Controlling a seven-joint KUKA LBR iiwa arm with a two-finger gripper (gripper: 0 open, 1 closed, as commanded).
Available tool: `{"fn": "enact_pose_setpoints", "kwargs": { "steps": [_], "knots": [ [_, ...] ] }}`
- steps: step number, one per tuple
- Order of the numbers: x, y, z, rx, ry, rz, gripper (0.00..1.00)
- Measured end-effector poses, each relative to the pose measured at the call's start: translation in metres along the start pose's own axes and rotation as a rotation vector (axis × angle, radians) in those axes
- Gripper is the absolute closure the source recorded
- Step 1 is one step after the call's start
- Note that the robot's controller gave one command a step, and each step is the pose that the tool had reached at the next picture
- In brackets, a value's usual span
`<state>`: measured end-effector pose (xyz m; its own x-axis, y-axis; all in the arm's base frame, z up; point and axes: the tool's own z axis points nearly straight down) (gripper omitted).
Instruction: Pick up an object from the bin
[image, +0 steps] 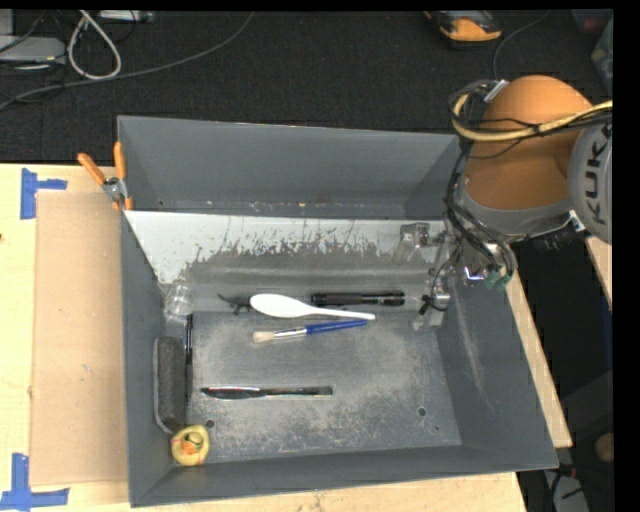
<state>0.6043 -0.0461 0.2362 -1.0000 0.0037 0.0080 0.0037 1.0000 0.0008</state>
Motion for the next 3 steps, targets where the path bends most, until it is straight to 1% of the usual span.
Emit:
{"fn": "enact_pose_setpoints", "kwargs": {
  "steps": [1,2,3],
  "knots": [
    [-0.001,0.000,-0.005,0.000,-0.008,-0.001,0.00],
    [-0.007,0.045,0.077,0.001,-0.011,-0.050,0.00],
    [-0.005,0.085,0.075,0.002,-0.021,-0.116,0.00]
  ]
}}
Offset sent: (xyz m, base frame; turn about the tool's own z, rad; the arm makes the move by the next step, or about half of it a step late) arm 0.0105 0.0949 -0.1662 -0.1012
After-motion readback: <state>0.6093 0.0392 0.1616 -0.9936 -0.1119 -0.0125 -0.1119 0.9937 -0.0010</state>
